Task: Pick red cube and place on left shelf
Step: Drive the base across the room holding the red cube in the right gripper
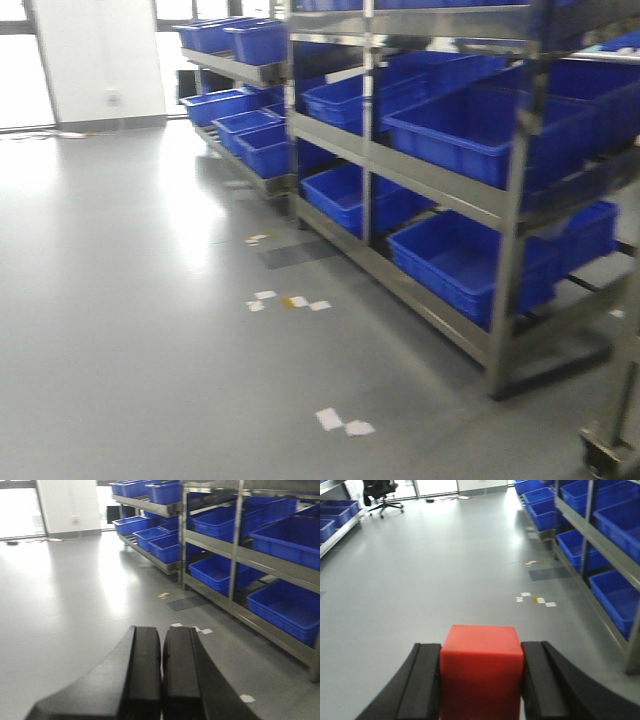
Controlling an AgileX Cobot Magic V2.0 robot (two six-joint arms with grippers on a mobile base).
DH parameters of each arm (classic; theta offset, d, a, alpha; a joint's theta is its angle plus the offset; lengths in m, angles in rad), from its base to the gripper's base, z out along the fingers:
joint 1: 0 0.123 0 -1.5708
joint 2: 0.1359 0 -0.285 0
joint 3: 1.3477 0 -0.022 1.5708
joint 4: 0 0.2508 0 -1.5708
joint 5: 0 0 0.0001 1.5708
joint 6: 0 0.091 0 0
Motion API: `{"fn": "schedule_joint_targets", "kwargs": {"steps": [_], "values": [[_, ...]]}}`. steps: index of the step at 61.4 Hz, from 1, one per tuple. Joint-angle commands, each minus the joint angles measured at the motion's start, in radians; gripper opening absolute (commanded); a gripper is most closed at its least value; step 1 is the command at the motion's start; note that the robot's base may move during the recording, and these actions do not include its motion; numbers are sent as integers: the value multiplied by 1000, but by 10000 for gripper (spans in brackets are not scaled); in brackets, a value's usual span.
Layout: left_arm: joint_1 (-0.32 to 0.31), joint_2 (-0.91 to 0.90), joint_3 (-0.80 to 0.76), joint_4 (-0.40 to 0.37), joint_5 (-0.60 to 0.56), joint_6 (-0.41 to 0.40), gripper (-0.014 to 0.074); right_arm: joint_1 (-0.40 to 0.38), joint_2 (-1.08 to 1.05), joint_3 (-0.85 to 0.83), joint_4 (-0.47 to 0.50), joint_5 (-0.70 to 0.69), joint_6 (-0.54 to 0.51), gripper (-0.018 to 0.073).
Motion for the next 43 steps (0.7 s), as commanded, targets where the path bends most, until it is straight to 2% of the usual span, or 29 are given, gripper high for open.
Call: {"fn": "schedule_joint_targets", "kwargs": {"steps": [1, 43], "values": [[-5, -15, 23, -7, -87, -1, 102, 0, 16, -25, -4, -87, -6, 132], [-5, -15, 23, -7, -87, -1, 102, 0, 16, -25, -4, -87, -6, 132]]}}
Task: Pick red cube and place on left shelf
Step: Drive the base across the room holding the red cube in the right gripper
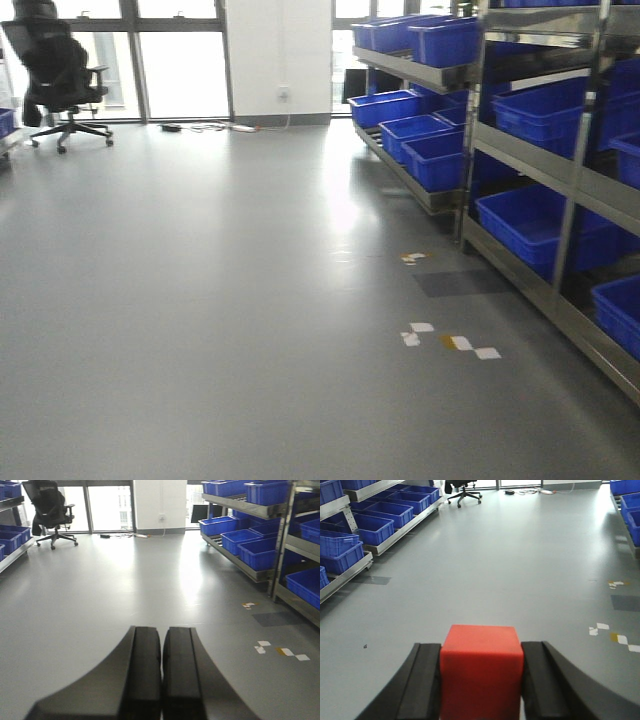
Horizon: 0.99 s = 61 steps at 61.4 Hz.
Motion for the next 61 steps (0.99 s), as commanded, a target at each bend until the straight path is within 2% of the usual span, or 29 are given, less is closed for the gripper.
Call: {"fn": "schedule_joint_targets", "kwargs": {"steps": [1, 61], "values": [[-5, -15, 23, -7, -87, -1, 102, 0, 16, -25, -4, -87, -6, 132], [-5, -15, 23, -7, -87, -1, 102, 0, 16, -25, -4, -87, -6, 132]]}}
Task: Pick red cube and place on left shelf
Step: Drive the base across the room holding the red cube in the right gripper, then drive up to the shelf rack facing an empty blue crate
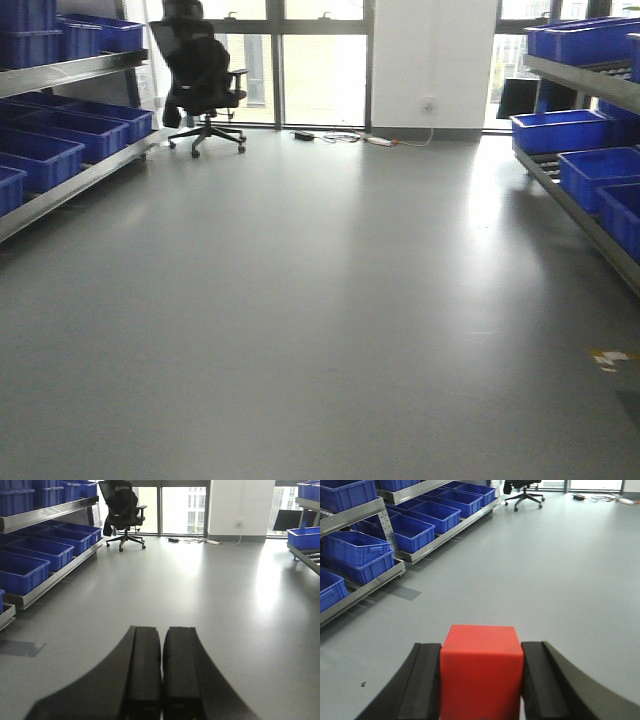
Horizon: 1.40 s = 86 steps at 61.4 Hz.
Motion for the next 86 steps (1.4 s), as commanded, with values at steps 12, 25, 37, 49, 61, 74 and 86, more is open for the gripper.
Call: {"fn": "schedule_joint_targets", "kwargs": {"steps": [12, 25, 37, 49, 61, 74, 86], "values": [[-5, -15, 23, -7, -87, -1, 102, 0, 16, -25, -4, -87, -6, 132], [-5, -15, 23, -7, -87, -1, 102, 0, 16, -25, -4, -87, -6, 132], [-5, -15, 23, -7, -87, -1, 102, 0, 16, -25, -4, -87, -6, 132], [-5, -15, 23, -7, -87, -1, 102, 0, 16, -25, -4, -87, -6, 132], [-5, -15, 23, -7, -87, -1, 102, 0, 16, -25, -4, -87, -6, 132], [-5, -15, 23, -7, -87, -1, 102, 0, 16, -25, -4, -87, -6, 132], [-5, -15, 23, -7, -87, -1, 102, 0, 16, -25, -4, -87, -6, 132]]}}
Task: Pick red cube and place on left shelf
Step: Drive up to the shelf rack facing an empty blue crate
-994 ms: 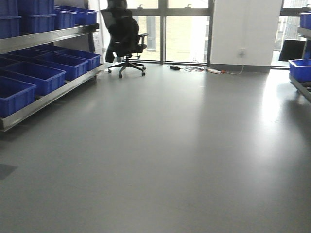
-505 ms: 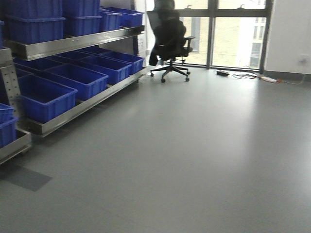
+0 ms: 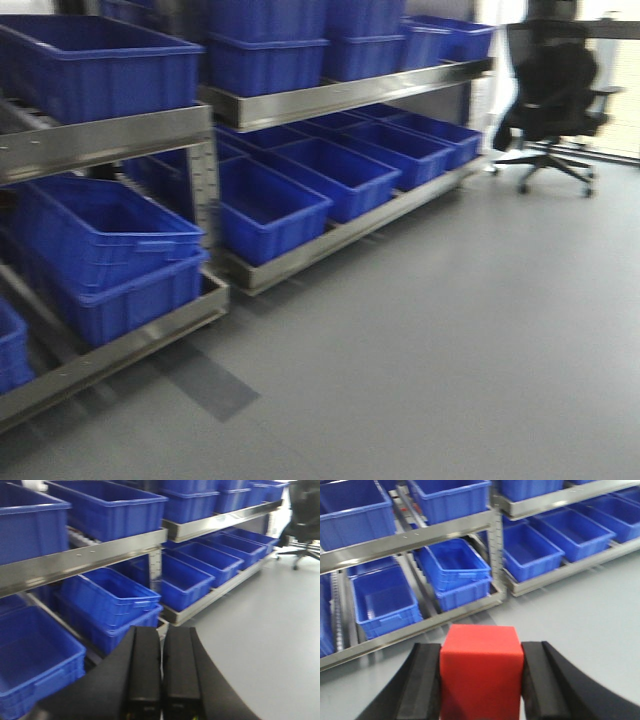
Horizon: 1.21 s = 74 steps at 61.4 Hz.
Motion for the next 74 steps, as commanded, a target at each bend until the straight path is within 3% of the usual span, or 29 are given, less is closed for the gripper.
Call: {"fn": "schedule_joint_targets", "kwargs": {"steps": [1, 74], "values": [[-5, -15, 23, -7, -87, -1, 102, 0, 16, -25, -4, -87, -6, 132], [-5, -15, 23, -7, -87, -1, 102, 0, 16, -25, -4, -87, -6, 132]]}}
